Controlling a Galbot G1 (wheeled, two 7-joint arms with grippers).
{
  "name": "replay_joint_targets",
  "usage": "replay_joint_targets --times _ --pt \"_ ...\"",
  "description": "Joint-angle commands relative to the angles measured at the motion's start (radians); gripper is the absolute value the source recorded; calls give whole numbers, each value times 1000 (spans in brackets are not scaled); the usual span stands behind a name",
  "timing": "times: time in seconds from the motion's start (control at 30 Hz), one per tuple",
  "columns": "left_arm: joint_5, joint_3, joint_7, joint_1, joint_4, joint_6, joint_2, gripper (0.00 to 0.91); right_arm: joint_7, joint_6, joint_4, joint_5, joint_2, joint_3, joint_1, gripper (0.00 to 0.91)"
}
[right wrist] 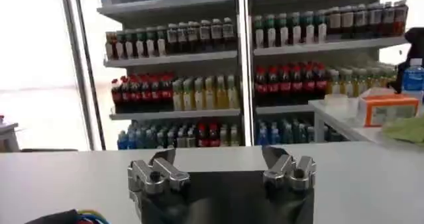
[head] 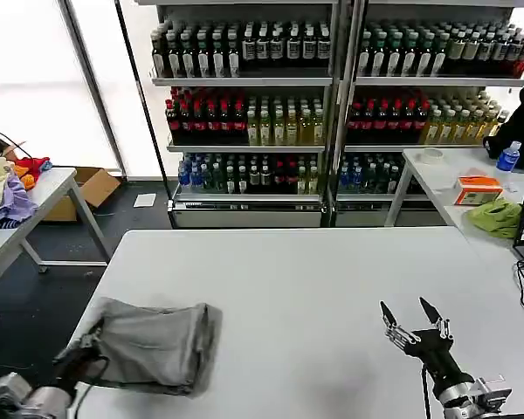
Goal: Fold and organize the clothes.
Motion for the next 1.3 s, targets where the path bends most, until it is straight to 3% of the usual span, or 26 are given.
replay_joint_targets --times 0.03,0.17,0.37,0.47,0.5,0.57,0.63,0.77,0.9,0.97,1.03,1.13,1.2,1.23,1.27,1.3 --pt "-350 -333 -84 3 -68 79 256 10 1 1 6 2 5 -4 4 907" --pt "-304 -245 -94 8 -153 79 239 10 -2 9 9 3 12 2 -8 907" --pt "-199 -35 -173 6 -278 101 127 10 -4 29 1 3 12 20 -31 907" --pt "-147 168 -268 46 -408 97 52 10 -4 30 -1 3 15 19 -31 907" --pt "-69 334 -293 58 -436 94 28 10 -3 29 0 2 17 14 -29 907" --pt "64 530 -327 49 -433 84 -2 10 -1 26 4 -1 20 2 -21 907" --pt "143 749 -343 6 -364 87 -47 10 1 18 13 -11 24 -10 -14 907" --pt "156 950 -390 -161 -133 73 -146 10 4 3 45 -14 28 -19 -25 907" --pt "89 1020 -442 -356 138 20 -274 10 8 -5 68 -31 32 -41 -63 907" --pt "90 1020 -456 -464 280 -21 -376 10 10 -17 75 -46 36 -59 -76 907" --pt "71 1035 -464 -527 342 -72 -381 20 23 -54 84 -55 38 -81 -87 907" --pt "77 1038 -454 -572 416 -80 -384 40 32 -98 84 -61 34 -117 -96 907" --pt "69 1013 -439 -587 430 -77 -378 353 36 -120 77 -54 32 -144 -93 907" --pt "65 990 -430 -597 435 -72 -376 705 42 -131 71 -55 31 -159 -88 907" --pt "50 975 -426 -610 437 -70 -372 907 50 -148 69 -55 31 -177 -81 907" --pt "41 955 -428 -620 426 -65 -370 907 58 -162 68 -52 32 -190 -77 907"
